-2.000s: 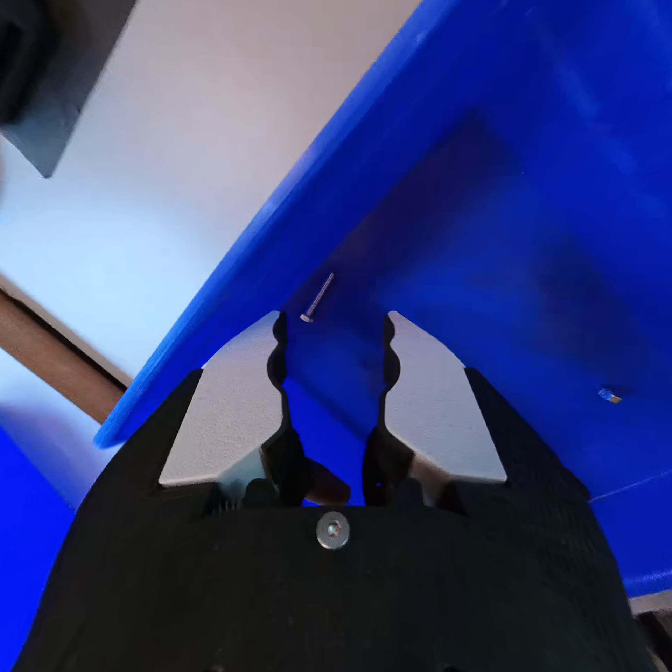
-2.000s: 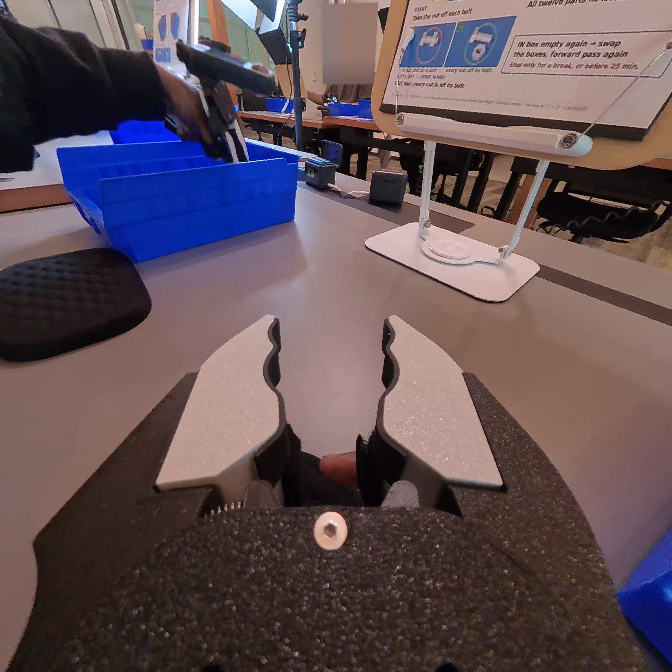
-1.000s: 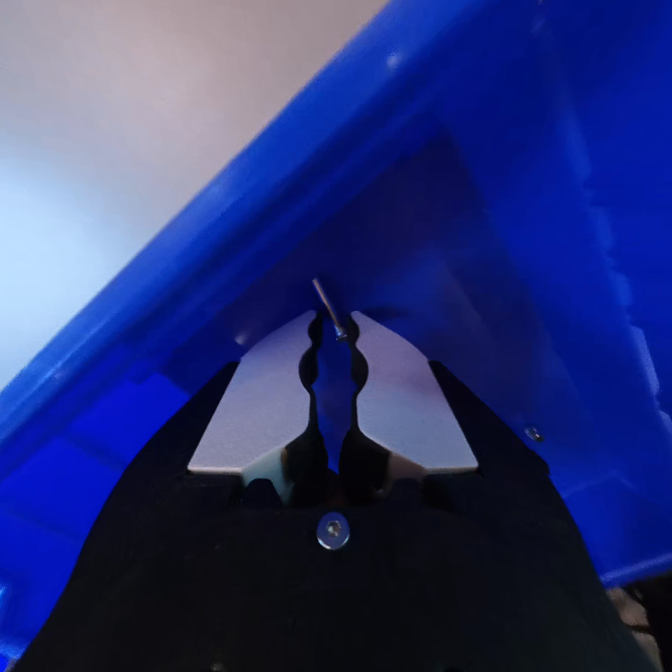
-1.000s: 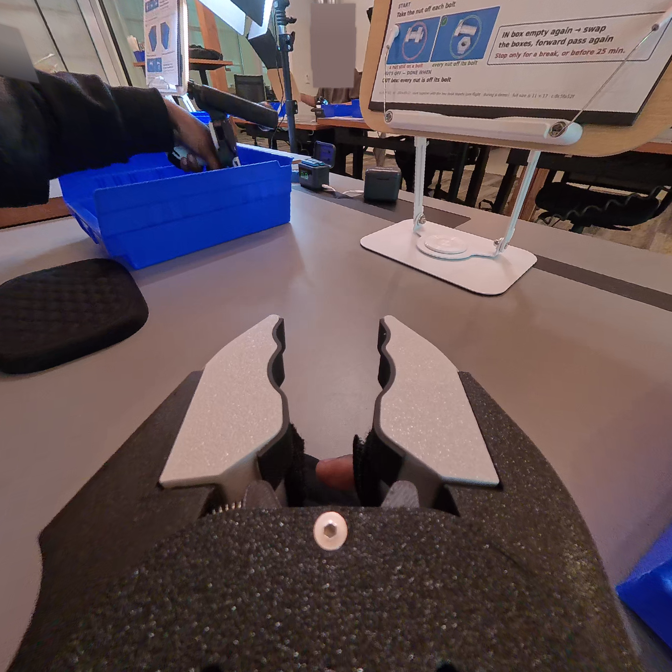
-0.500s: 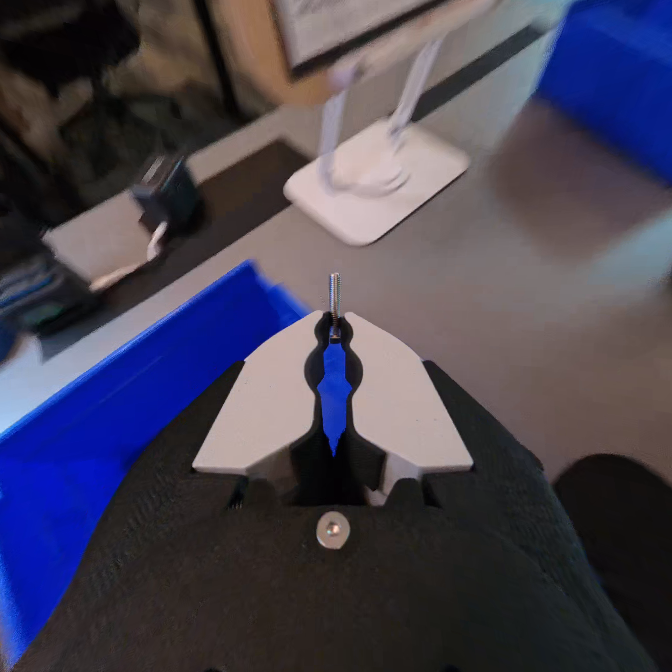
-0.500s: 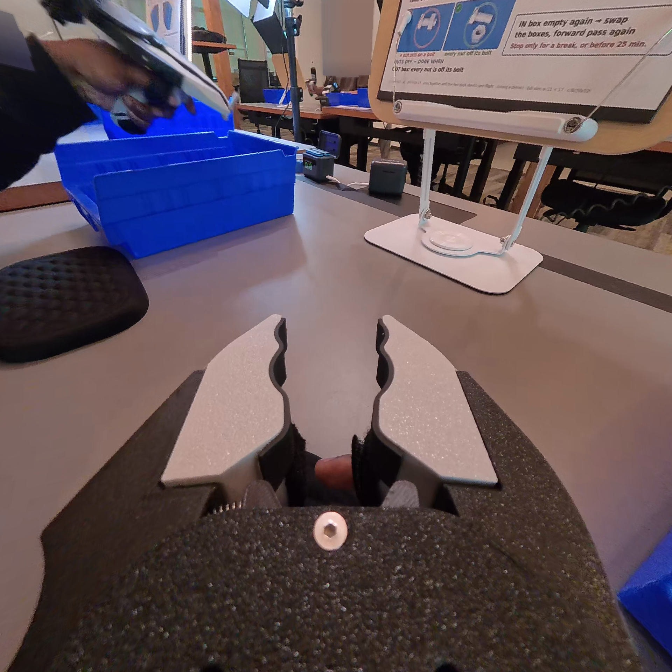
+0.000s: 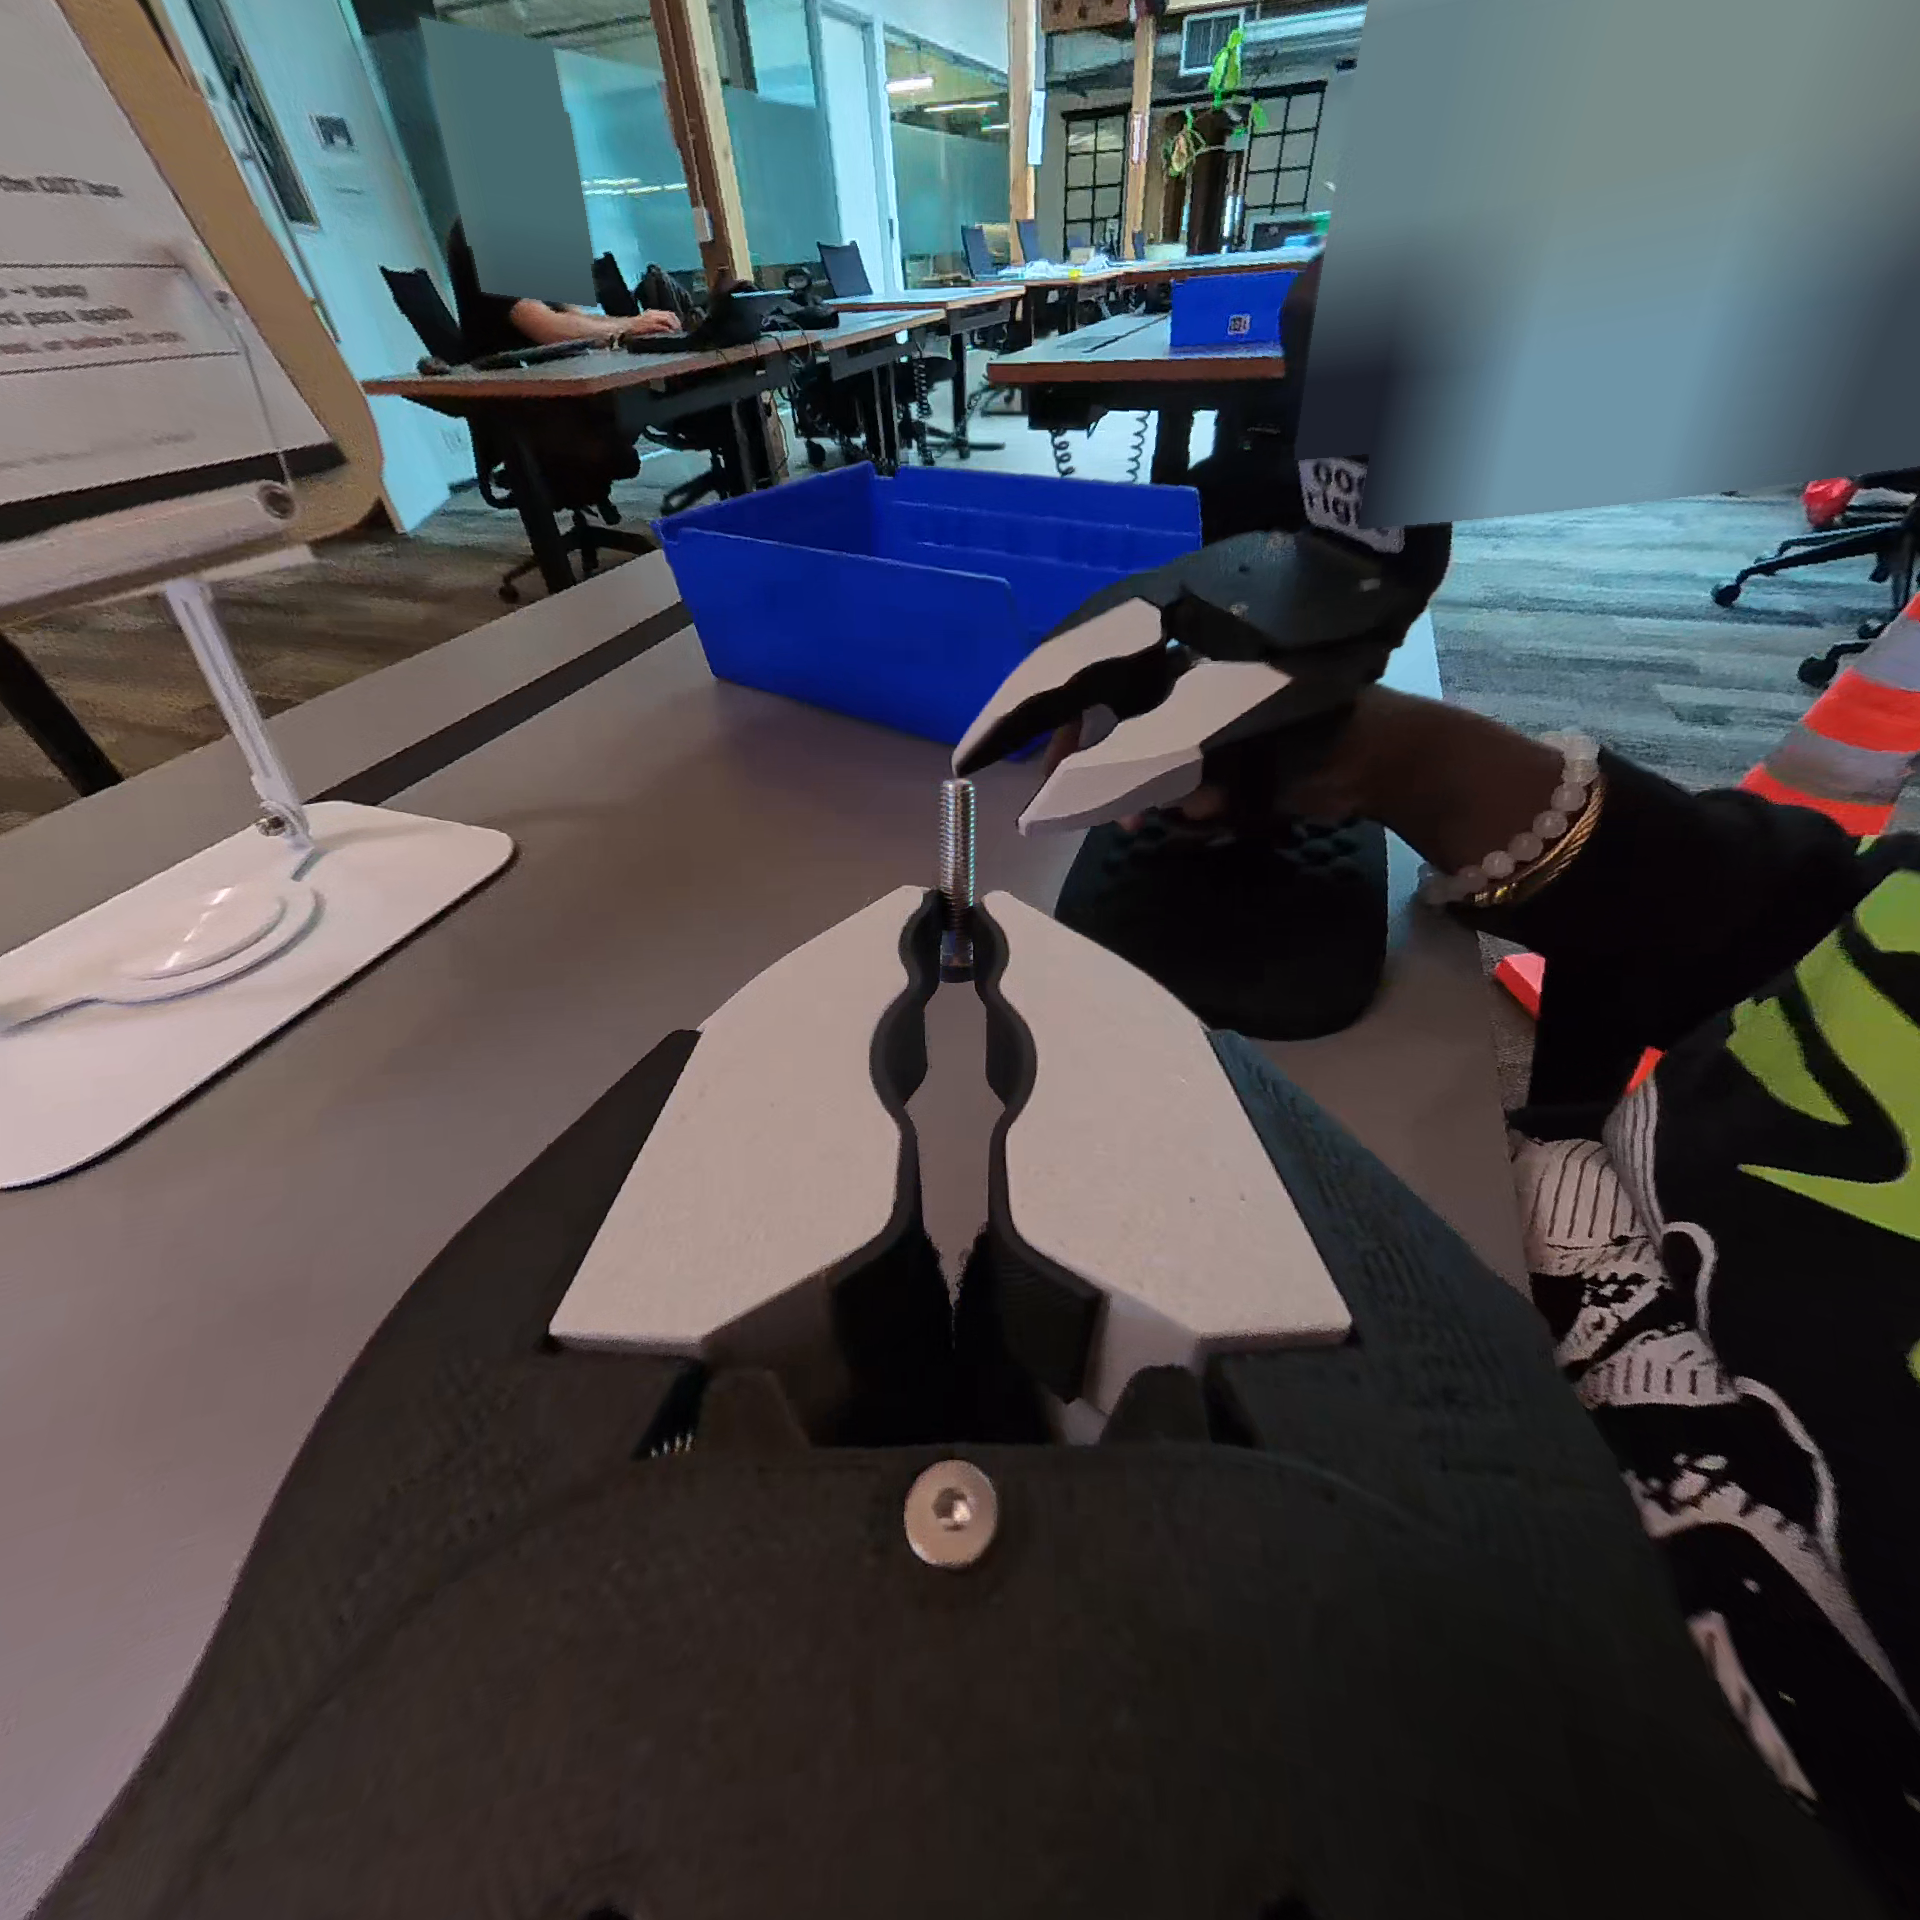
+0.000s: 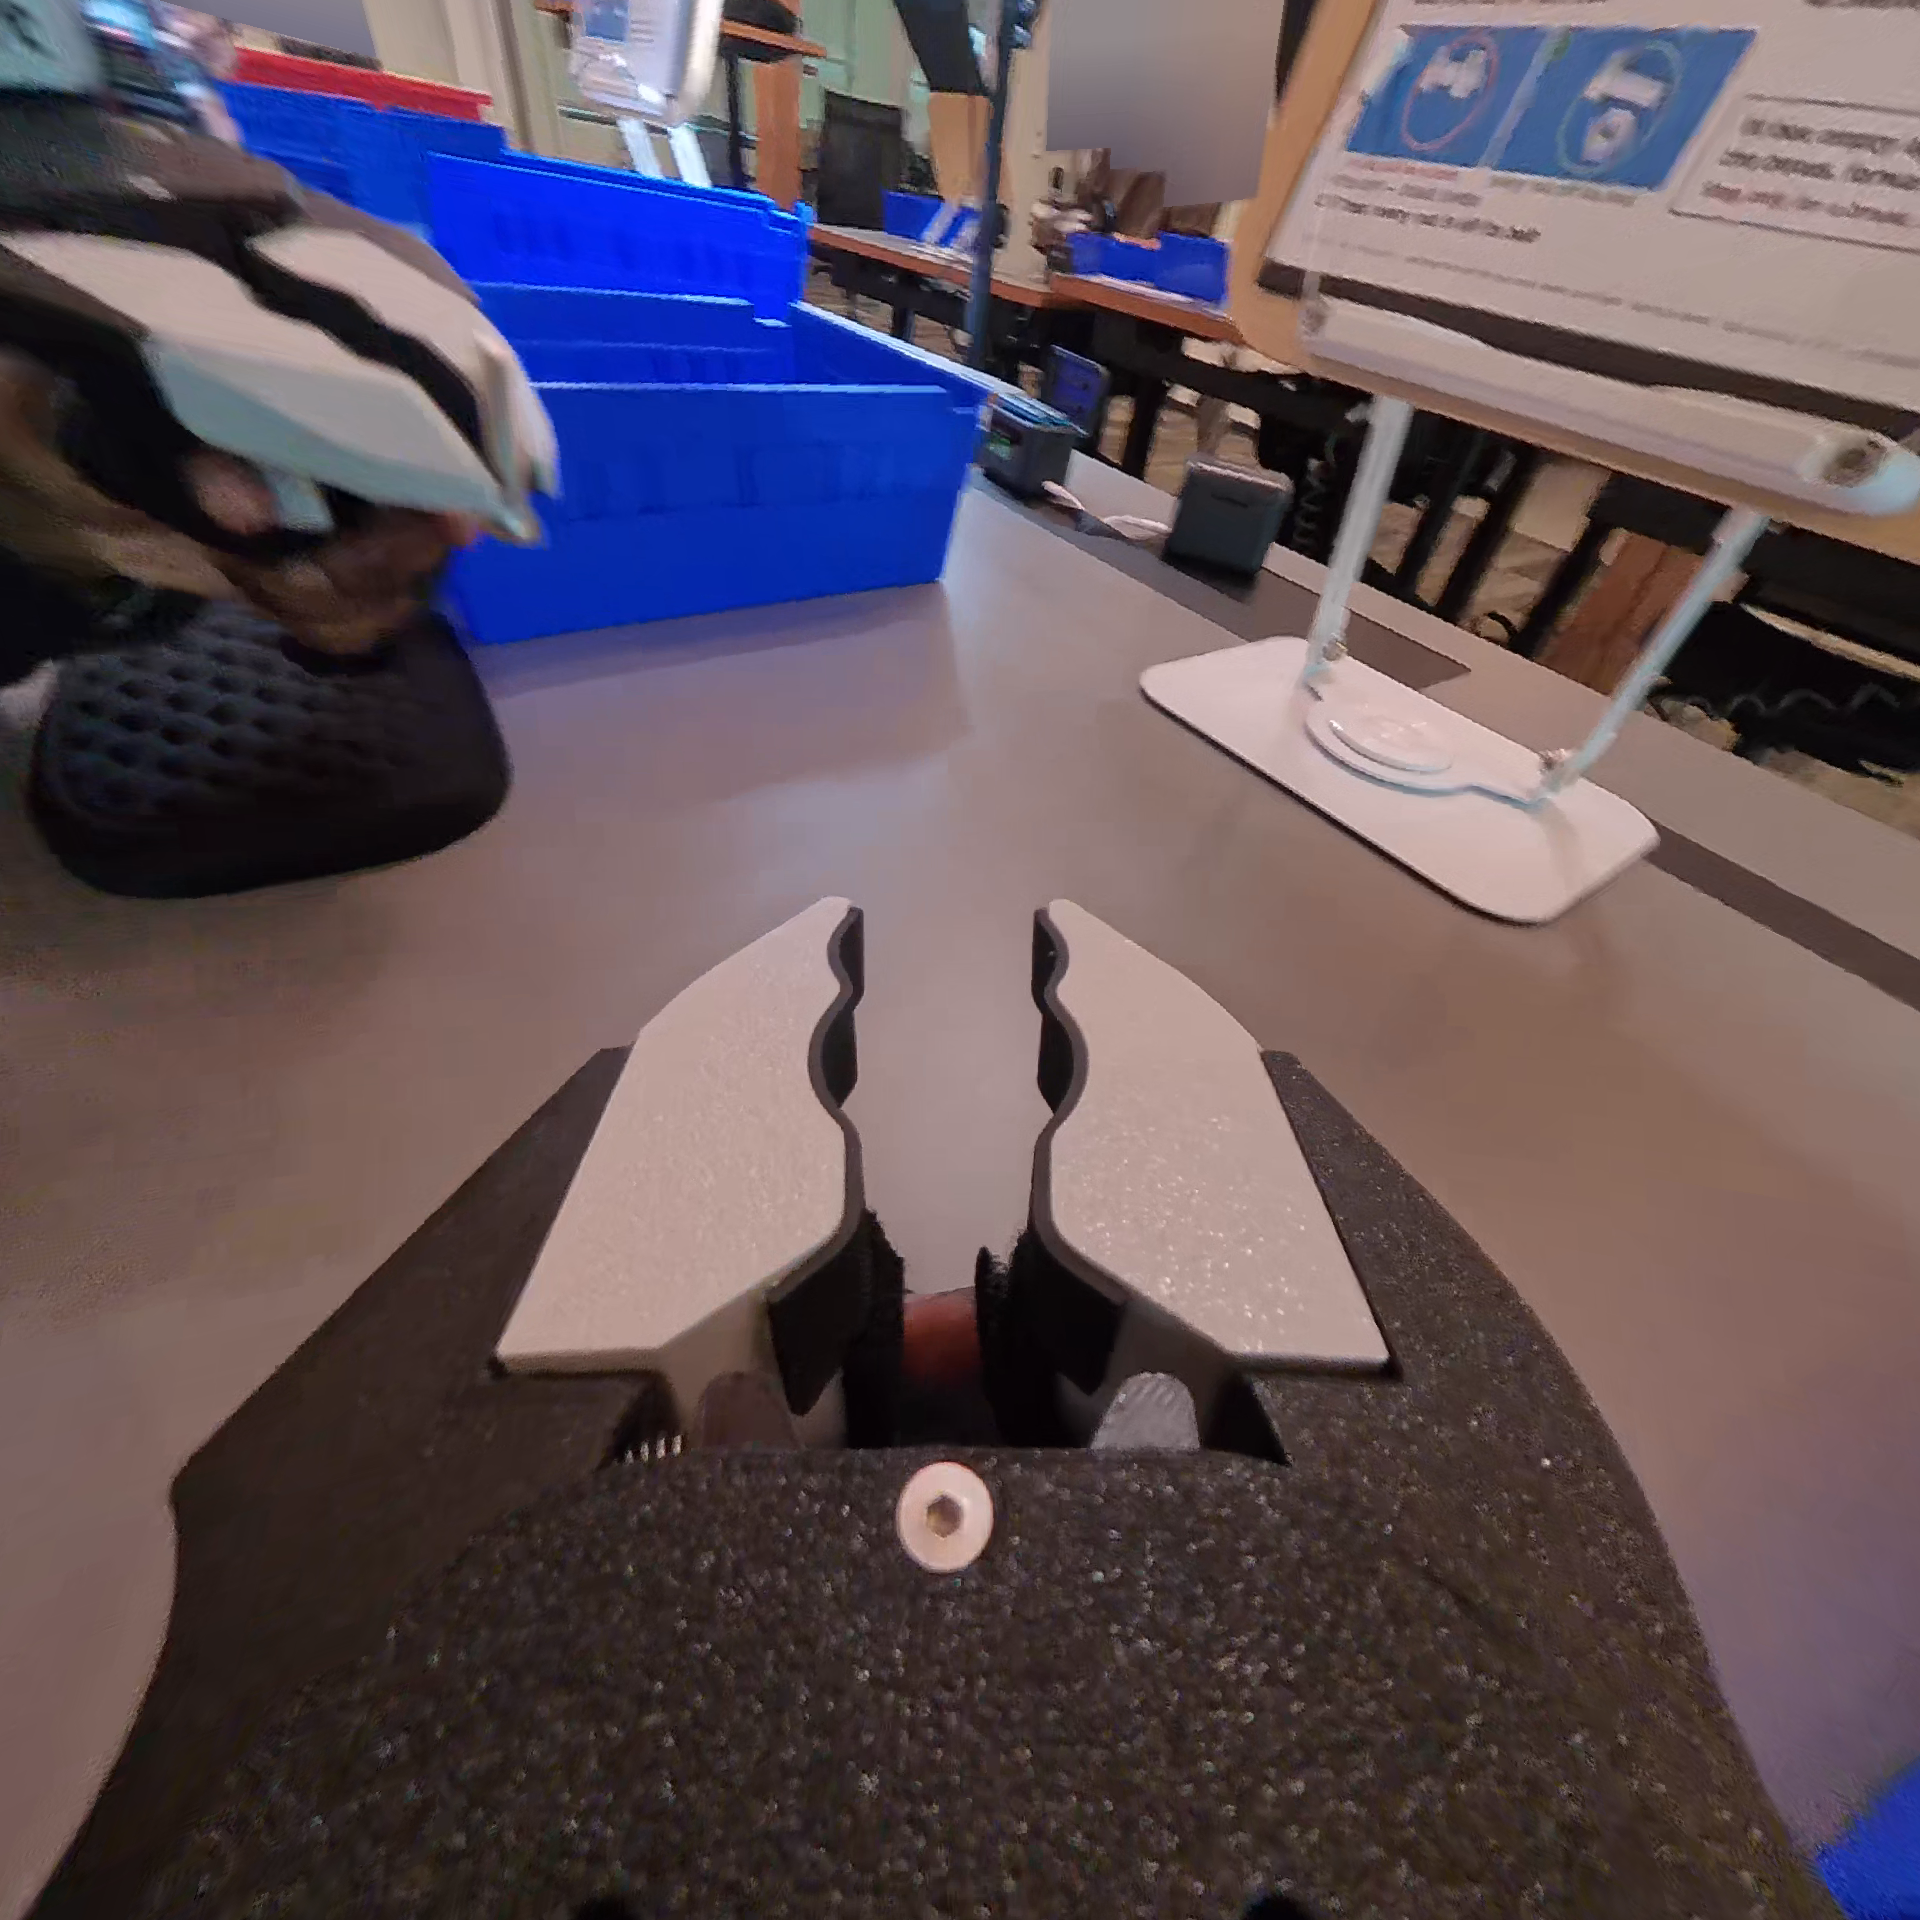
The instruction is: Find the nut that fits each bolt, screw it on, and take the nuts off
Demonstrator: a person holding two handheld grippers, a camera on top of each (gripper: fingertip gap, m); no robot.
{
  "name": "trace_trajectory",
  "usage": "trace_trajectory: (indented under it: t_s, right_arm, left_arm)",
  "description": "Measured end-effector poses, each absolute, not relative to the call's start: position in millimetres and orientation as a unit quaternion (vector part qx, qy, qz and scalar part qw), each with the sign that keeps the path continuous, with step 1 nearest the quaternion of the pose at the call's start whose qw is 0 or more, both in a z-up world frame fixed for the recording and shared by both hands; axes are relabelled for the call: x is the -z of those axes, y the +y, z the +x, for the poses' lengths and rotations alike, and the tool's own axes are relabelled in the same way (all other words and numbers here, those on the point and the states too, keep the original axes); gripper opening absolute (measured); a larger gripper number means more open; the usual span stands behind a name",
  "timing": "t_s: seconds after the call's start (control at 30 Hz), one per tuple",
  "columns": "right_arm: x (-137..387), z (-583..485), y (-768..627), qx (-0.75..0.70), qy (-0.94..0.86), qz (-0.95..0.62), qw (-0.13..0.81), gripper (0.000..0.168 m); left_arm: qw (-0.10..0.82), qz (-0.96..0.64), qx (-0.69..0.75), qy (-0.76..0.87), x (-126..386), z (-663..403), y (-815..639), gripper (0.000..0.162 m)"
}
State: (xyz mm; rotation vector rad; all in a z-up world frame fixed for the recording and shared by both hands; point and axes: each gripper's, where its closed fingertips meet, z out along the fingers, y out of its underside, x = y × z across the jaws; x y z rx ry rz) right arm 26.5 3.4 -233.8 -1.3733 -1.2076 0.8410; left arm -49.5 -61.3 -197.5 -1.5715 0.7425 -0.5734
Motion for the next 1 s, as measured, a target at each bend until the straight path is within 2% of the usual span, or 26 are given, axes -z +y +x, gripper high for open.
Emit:
trace_trajectory:
  t_s: [0.2, 0.77, 0.9, 1.0]
  right_arm:
    - [199.8, -2.1, -52.6, -0.517, -0.503, -0.490, 0.490, 0.019]
    - [210.8, -34.0, -69.8, -0.518, -0.539, -0.480, 0.459, 0.006]
    - [221.2, -37.6, -70.5, -0.500, -0.553, -0.499, 0.443, 0.006]
    - [236.5, -43.6, -73.4, -0.477, -0.576, -0.520, 0.413, 0.006]
  left_arm:
    - [0.601, -0.678, 0.266, 0.331, 217.8, -34.3, -64.5, 0.006]
    - [0.582, -0.682, 0.247, 0.367, 232.5, -26.7, -69.0, 0.006]
    - [0.586, -0.701, 0.209, 0.349, 234.7, -48.7, -64.3, 0.026]
    - [0.611, -0.704, 0.209, 0.297, 228.8, -74.2, -63.1, 0.030]
